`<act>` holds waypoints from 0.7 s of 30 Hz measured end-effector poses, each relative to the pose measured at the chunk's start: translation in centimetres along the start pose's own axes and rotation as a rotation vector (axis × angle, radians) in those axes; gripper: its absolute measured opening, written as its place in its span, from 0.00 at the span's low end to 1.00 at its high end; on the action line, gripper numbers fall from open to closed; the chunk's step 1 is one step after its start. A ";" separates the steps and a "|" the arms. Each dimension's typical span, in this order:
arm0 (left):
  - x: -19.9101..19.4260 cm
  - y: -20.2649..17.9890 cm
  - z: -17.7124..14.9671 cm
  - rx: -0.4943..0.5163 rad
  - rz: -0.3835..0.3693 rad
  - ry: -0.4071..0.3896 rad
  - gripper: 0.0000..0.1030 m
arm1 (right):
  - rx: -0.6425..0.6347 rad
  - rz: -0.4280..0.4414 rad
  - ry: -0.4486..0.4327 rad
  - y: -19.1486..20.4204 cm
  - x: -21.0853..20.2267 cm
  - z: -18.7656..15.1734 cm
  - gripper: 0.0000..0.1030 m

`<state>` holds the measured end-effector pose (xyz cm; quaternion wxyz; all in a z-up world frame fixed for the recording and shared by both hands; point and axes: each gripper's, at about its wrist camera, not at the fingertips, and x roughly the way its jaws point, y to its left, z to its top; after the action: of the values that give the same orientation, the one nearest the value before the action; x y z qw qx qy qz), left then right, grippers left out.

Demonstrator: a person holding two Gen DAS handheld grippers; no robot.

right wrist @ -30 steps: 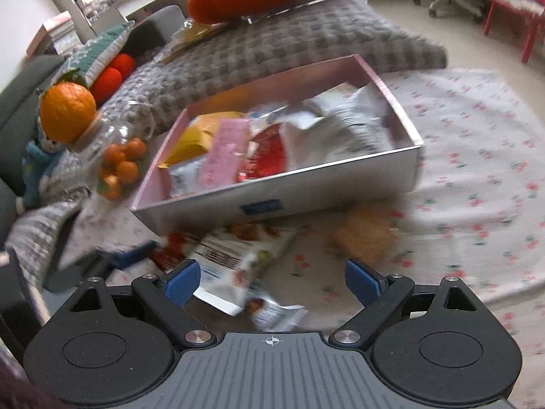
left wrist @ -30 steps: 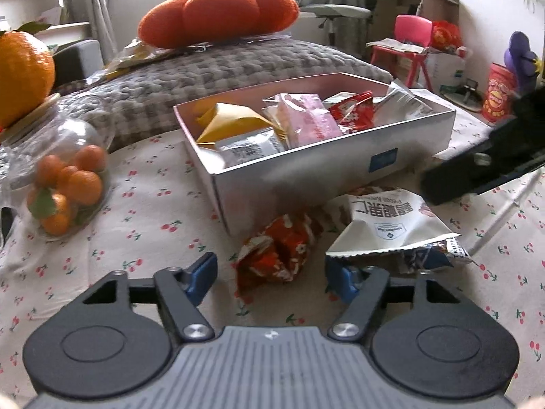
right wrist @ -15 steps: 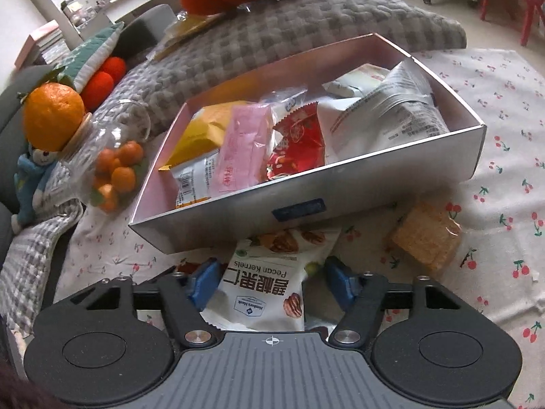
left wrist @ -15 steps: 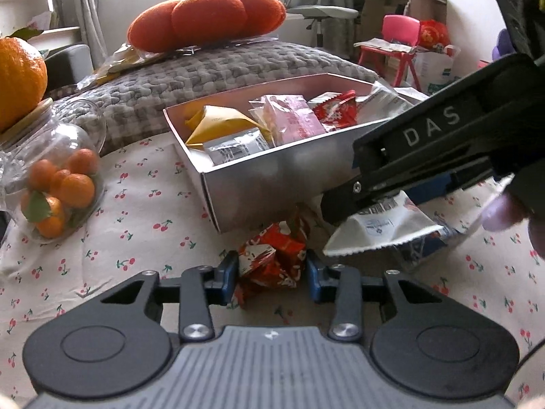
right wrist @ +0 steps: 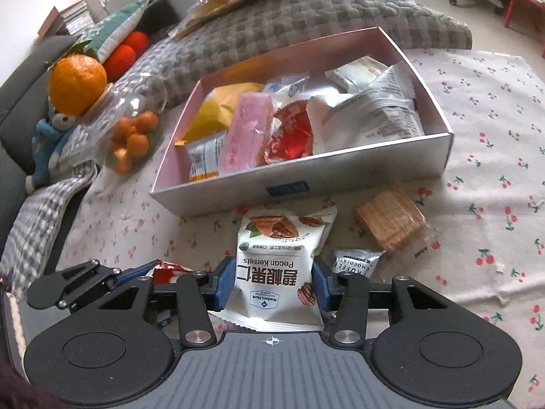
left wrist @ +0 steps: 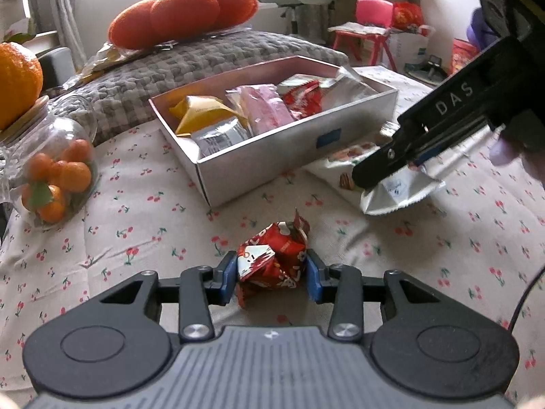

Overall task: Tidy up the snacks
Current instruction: 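Grasp the red wrapped pack with the left tool while the right grasps the white pecan kernels pack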

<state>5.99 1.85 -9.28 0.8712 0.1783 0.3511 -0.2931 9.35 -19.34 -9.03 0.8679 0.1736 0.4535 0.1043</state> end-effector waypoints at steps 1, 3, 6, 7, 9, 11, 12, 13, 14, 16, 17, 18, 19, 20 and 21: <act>-0.1 -0.1 -0.1 0.009 -0.008 0.004 0.40 | -0.006 0.005 0.001 -0.2 -0.2 -0.1 0.48; -0.5 -0.3 0.0 0.026 -0.029 0.009 0.49 | -0.005 0.000 0.001 -0.5 -0.5 -0.2 0.53; -1.0 -0.4 0.1 0.032 -0.035 -0.013 0.65 | 0.010 0.006 -0.007 -0.9 -0.9 -0.2 0.71; -0.9 -0.5 0.3 0.027 -0.035 -0.019 0.66 | 0.012 0.007 -0.014 -0.9 -1.1 -0.2 0.71; -0.6 -0.5 0.4 0.016 -0.034 -0.015 0.66 | 0.011 0.009 -0.023 -0.7 -1.1 -0.1 0.72; -0.2 -0.6 0.5 0.012 -0.022 -0.006 0.66 | 0.004 0.012 -0.026 -0.5 -1.0 0.0 0.72; 0.0 -0.7 0.5 0.014 -0.014 -0.002 0.65 | -0.005 0.008 -0.025 -0.2 -0.9 0.0 0.71; 0.2 -0.7 0.6 0.014 -0.005 0.002 0.64 | -0.014 -0.001 -0.022 -0.1 -0.7 0.0 0.72; 0.3 -0.7 0.6 0.010 0.006 0.003 0.63 | -0.023 -0.012 -0.018 0.1 -0.4 -0.1 0.72; 0.5 -0.6 0.7 -0.009 0.020 0.003 0.63 | -0.039 -0.035 -0.009 0.4 0.1 -0.2 0.71; 0.5 -0.4 0.8 -0.024 0.027 0.003 0.63 | -0.043 -0.045 -0.005 0.4 0.3 -0.2 0.71; 0.6 -0.2 0.9 -0.039 0.032 0.003 0.63 | -0.048 -0.057 -0.001 0.5 0.5 -0.3 0.71; 0.7 0.0 0.9 -0.058 0.037 0.001 0.63 | -0.053 -0.068 0.000 0.6 0.6 -0.3 0.71; 0.8 0.2 1.0 -0.082 0.041 0.000 0.63 | -0.060 -0.077 -0.002 0.7 0.7 -0.4 0.71; 0.9 0.5 1.0 -0.110 0.042 0.001 0.59 | -0.068 -0.085 -0.004 0.8 0.8 -0.5 0.71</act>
<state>7.33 1.39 -9.14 0.8856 0.1376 0.3633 -0.2547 9.39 -18.22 -9.53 0.8779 0.1247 0.4548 0.0826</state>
